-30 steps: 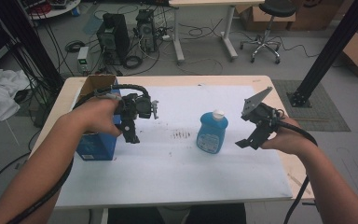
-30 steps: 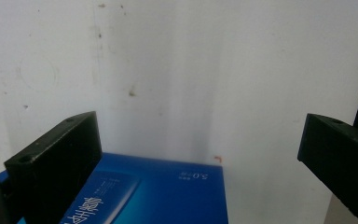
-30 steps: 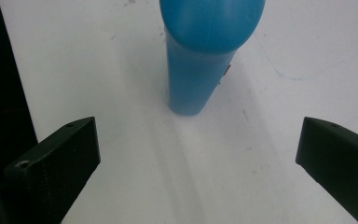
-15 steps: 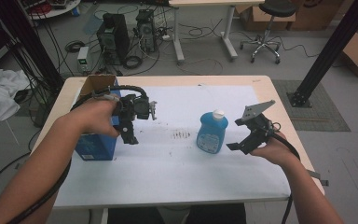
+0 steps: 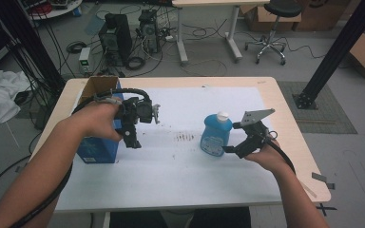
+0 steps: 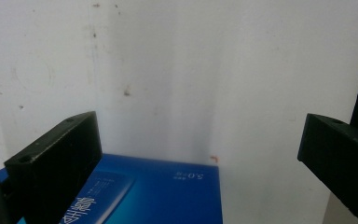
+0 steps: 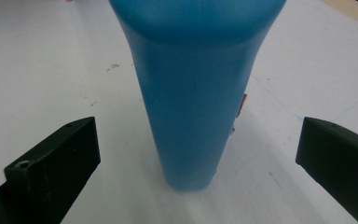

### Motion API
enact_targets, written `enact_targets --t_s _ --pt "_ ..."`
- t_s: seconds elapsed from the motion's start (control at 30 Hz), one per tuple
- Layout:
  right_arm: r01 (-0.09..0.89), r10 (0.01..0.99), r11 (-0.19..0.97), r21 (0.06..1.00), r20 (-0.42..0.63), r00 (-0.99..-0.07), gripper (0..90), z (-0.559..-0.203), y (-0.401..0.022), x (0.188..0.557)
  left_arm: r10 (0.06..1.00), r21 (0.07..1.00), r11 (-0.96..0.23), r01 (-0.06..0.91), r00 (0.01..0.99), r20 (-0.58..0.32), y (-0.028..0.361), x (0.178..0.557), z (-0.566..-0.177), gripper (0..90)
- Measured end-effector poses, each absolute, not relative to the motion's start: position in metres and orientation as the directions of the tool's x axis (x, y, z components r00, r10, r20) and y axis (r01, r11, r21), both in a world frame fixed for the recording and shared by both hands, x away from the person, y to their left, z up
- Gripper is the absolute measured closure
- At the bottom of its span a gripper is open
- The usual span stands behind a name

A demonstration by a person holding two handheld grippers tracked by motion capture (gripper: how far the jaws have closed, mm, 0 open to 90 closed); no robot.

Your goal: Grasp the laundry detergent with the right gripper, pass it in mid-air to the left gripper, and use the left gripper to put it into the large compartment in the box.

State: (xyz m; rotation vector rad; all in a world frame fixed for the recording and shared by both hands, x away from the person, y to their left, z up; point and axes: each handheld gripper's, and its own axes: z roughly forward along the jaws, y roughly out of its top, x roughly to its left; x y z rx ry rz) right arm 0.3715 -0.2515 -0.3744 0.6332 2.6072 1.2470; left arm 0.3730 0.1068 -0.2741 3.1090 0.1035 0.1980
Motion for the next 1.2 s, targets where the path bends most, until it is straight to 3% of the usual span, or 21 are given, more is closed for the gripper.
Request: enact_targets --t_s 1.2 --pt "0.244 0.483 0.425 0.871 0.01 -0.876 0.0 -0.41 -0.225 0.381 0.078 0.026 -0.997 0.076 0.989 0.128 0.112 0.37 -0.276 0.0"
